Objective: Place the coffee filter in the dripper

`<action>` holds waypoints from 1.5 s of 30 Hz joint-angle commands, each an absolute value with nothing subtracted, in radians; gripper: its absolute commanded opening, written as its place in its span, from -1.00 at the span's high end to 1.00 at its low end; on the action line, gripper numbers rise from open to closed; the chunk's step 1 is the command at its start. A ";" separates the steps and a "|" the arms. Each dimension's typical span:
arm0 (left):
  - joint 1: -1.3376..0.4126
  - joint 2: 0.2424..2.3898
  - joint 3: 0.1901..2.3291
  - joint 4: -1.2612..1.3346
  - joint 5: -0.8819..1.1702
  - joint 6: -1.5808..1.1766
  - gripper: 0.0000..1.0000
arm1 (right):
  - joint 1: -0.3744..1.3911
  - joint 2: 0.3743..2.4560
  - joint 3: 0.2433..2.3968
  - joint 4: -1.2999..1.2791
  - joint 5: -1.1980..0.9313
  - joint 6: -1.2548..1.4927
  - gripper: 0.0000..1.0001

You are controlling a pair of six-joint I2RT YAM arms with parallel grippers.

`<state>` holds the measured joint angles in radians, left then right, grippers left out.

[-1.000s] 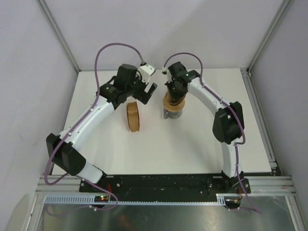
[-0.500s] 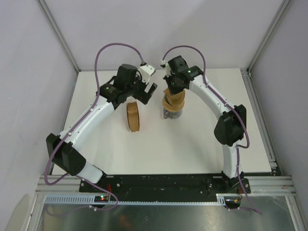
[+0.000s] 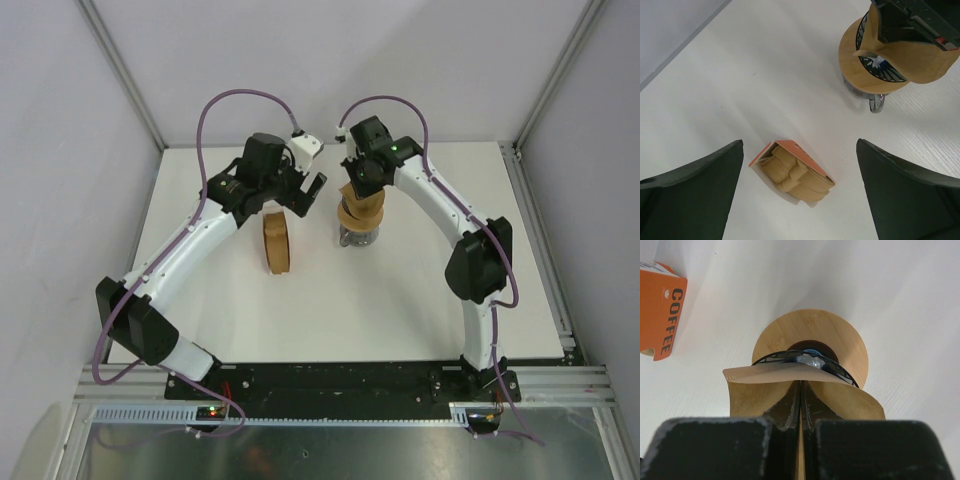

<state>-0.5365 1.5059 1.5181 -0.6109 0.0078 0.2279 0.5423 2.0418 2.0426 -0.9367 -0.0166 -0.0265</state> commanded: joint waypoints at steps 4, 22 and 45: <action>-0.528 1.474 1.519 -0.589 0.014 0.235 -0.99 | 0.560 2.038 2.043 -0.960 -0.009 -0.035 1.00; -0.422 1.456 1.530 -0.568 -0.016 0.225 -0.99 | 0.456 1.650 1.882 -0.730 -0.117 0.014 1.00; 0.166 1.272 0.786 0.355 0.203 -0.004 -0.99 | -0.170 1.082 0.890 -0.055 -0.088 0.106 -0.99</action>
